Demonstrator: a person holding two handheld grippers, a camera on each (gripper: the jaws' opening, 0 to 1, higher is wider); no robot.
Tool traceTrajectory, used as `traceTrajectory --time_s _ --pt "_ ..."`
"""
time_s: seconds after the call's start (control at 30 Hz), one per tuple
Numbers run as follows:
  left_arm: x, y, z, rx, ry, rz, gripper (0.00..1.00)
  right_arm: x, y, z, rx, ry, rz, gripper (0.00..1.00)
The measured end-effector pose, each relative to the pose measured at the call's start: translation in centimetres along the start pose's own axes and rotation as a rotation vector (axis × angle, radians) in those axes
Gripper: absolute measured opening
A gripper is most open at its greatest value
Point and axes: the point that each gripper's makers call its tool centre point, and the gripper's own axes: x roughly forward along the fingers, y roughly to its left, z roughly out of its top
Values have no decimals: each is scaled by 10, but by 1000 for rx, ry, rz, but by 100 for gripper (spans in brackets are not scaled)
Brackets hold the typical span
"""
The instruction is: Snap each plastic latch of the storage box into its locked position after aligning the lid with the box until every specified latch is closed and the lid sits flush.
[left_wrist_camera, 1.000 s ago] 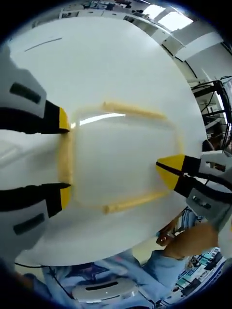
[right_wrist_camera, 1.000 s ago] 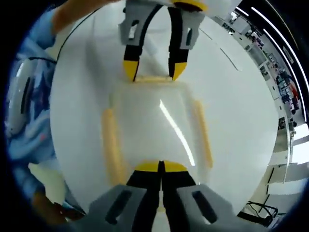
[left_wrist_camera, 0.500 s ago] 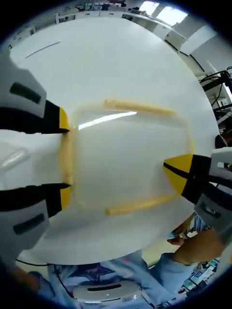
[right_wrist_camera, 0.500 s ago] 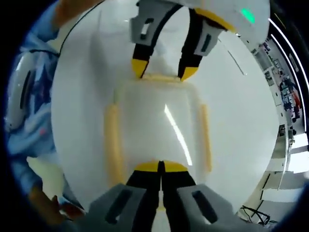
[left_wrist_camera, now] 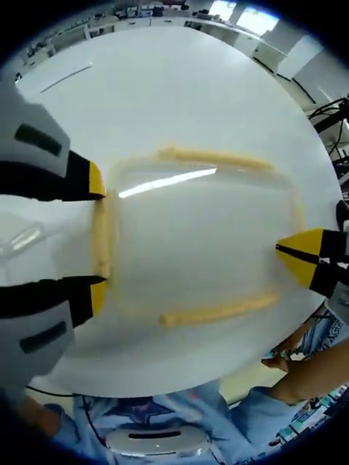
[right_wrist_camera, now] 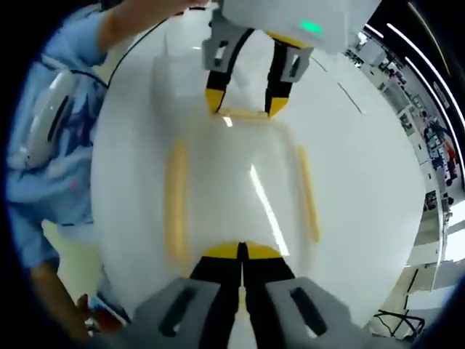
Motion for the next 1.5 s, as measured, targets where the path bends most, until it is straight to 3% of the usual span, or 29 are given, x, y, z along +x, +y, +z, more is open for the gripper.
traceTrajectory --time_s 0.3,0.6,0.83,0.9,1.0,1.03,1.1,1.13,1.27,1.5 --pt "1 1 0 1 5 1 40 -10 -9 -30 30 64 -21 0" --pt "1 0 0 -2 -16 1 40 -11 -9 -29 52 38 3 0" --pt "1 -1 -1 -3 -18 2 40 -10 -7 -27 71 78 15 0" --pt "1 -1 -1 -4 -17 2 40 -10 -7 -27 60 89 18 0" --pt "1 -1 -1 -5 -18 2 40 -10 -5 -27 -37 94 29 0" --pt "1 -1 -1 -6 -17 2 40 -11 -9 -28 -59 95 7 4" --pt "1 -1 -1 -6 -13 3 40 -15 -22 -27 -66 71 -71 22" --pt "1 -1 0 -5 -12 3 40 -17 -19 -28 -58 64 -55 25" --pt "1 0 0 -5 -13 3 40 -27 -15 -31 -49 27 -28 26" --pt "0 2 1 -2 -6 1 40 -29 -13 -44 -12 45 5 38"
